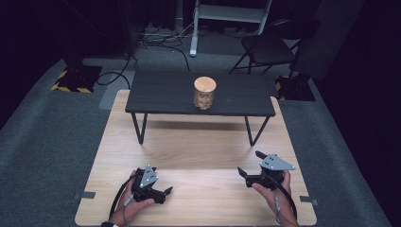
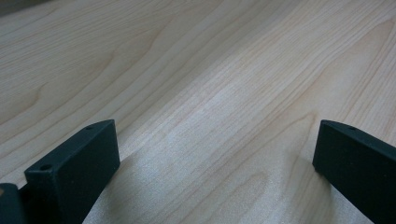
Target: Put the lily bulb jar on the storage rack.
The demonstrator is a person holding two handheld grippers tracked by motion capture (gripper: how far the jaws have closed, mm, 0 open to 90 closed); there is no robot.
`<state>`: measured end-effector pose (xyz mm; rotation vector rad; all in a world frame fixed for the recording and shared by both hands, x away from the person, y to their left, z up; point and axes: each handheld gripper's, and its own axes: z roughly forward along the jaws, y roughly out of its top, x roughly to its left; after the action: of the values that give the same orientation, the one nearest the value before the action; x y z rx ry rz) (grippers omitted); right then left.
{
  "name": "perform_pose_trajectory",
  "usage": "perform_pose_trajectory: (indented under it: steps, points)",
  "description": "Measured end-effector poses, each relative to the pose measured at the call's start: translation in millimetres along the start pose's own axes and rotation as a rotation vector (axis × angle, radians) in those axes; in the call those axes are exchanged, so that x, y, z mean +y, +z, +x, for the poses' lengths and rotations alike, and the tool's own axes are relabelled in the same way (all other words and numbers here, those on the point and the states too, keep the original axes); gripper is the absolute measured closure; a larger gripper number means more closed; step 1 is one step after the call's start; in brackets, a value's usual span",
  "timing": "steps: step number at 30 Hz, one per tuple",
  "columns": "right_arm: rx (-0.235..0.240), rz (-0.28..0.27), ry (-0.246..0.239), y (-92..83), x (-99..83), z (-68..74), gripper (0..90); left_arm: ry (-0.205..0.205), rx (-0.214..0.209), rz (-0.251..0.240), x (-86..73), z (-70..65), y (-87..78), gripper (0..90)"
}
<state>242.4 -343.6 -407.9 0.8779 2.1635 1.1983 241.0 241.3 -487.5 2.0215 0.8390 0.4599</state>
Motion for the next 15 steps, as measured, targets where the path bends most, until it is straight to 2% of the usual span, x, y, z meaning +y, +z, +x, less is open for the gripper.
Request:
perform_pose_trajectory:
  steps: [2,4,9,15]
  points:
    - [0.009,0.03,-0.006,4.2,-12.8,4.0,6.1,0.0,0.0,0.0,0.0,0.0,0.0,0.5]
    - [0.015,0.04,-0.006,5.5,-17.1,4.8,6.1,0.0,0.0,0.0,0.0,0.0,0.0,0.5]
    - [0.035,0.083,0.016,11.2,-36.2,7.3,6.1,-0.001,0.0,0.0,0.0,0.0,0.0,0.5]
    - [0.045,0.122,0.059,16.1,-49.7,4.0,6.1,0.0,-0.001,0.0,0.0,0.1,0.2,0.5]
